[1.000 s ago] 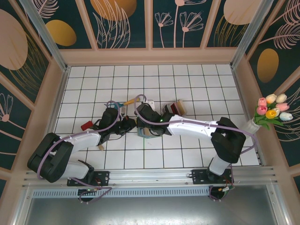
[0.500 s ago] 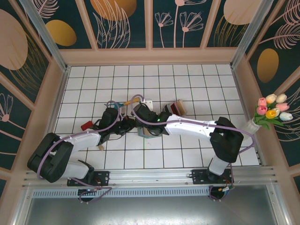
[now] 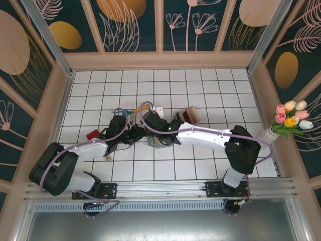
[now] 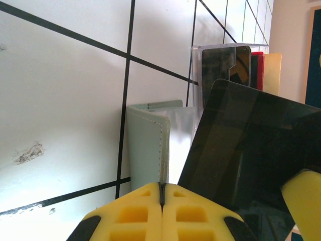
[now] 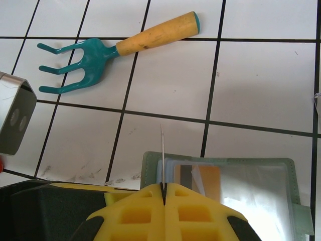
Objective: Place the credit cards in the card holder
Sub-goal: Flip over the card slot in the card holder.
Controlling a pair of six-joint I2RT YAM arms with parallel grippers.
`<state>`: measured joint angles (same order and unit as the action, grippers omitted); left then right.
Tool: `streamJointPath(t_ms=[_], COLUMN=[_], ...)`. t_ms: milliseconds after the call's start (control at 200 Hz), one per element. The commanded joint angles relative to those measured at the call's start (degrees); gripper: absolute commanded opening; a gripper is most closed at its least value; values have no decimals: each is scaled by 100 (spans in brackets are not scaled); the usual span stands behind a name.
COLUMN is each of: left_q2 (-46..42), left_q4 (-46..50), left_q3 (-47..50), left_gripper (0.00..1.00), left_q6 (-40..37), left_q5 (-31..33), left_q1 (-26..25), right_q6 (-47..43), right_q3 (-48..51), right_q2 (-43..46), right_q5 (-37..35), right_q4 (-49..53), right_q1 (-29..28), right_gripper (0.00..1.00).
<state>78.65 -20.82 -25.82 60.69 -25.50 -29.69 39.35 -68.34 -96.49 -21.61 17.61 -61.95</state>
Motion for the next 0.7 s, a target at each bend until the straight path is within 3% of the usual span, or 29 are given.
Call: streamJointPath(t_ms=[0, 696], left_q2=[-111, -80], left_q4=[-151, 174], left_q3=[16, -22], left_gripper=[0, 0], left_q6=[30, -146], left_q5=[-7, 187], left_q1=[-37, -37], right_q6=[-63, 23], right_q3=[-179, -117], right_q2=[88, 278], right_q5=[-157, -756], right_q4=[197, 938], right_q1=[-64, -4], right_gripper=[0, 0])
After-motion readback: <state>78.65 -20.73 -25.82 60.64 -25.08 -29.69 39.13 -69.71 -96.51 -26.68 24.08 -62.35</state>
